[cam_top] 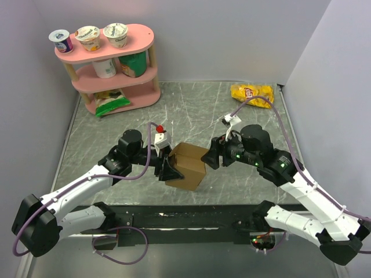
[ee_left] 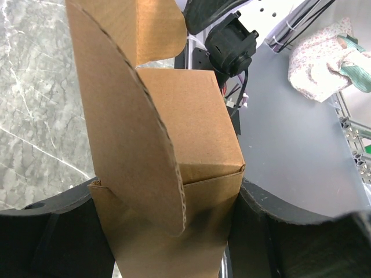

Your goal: Fold the paper box

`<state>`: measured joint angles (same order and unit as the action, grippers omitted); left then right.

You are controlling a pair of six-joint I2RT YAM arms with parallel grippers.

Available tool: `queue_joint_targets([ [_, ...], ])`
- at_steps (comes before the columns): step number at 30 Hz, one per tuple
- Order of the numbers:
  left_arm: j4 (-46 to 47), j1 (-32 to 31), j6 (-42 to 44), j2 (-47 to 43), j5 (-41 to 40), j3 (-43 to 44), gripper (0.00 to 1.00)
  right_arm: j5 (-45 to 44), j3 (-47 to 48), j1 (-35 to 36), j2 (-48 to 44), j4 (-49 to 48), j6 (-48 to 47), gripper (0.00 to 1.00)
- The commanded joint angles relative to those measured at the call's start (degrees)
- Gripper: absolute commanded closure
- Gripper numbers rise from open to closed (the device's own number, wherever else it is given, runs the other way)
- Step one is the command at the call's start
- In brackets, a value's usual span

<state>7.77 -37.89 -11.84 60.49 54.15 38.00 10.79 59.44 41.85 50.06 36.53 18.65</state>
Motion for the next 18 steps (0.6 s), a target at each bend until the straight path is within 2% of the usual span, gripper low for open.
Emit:
queue_joint_targets([
  [1, 1.3, -0.3, 1.3, -1.3, 1.0, 2.5, 0.56, 5.3, 0.9, -1.0, 1.3, -2.9, -1.5, 0.33],
  [3, 2.2, -0.3, 1.0, -1.8, 0.1, 1.9, 0.56, 5.9, 0.2, -1.2, 2.0, -2.8, -1.3, 0.39],
  [6, 3.1, -0.3, 0.8, -2.3, -1.1, 1.5, 0.56, 7.2, -1.0, -1.2, 2.6, -3.2, -1.3, 0.56],
  [7, 3.5, -0.3, 0.4, -2.5, -1.5, 1.3, 0.56, 7.3, -1.3, -1.2, 2.7, -3.7, -1.0, 0.65],
  [9, 4.3, -0.4, -0.1, -2.7, -2.3, 0.7, 0.56, 7.8, -1.7, -1.2, 2.8, -4.0, -0.9, 0.75],
  [10, 5.1, -0.4, -0.8, -2.7, -3.9, 0.5, 0.56, 7.9, -1.8, -1.2, 2.9, -4.2, -0.7, 0.84],
  [12, 6.4, -1.1, -1.5, -2.5, -5.9, -0.4, 0.55, 7.8, -2.0, -1.3, 3.2, -4.4, -0.7, 0.91],
  [13, 7.0, -1.5, -2.3, -2.2, -9.0, -0.6, 0.52, 6.5, -2.2, -1.2, 3.4, -4.5, -0.9, 0.94],
  [14, 7.0, -1.8, -2.5, -1.7, -10.6, -1.1, 0.41, 5.6, -2.4, -1.3, 3.5, -4.7, -1.0, 0.95],
  [16, 7.8, -2.5, -2.8, -1.3, -12.6, -2.4, 0.3, 2.3, -3.6, -1.2, 3.6, -5.2, -0.8, 0.98],
  [17, 7.7, -2.7, -3.1, -0.9, -16.1, -2.8, 0.24, 1.0, -3.8, -1.3, 3.6, -5.2, -0.7, 1.0],
  [18, 7.5, -3.0, -3.3, -0.7, -17.7, -3.1, 0.14, -0.4, -4.9, -1.3, 3.6, -5.9, -0.6, 1.0],
])
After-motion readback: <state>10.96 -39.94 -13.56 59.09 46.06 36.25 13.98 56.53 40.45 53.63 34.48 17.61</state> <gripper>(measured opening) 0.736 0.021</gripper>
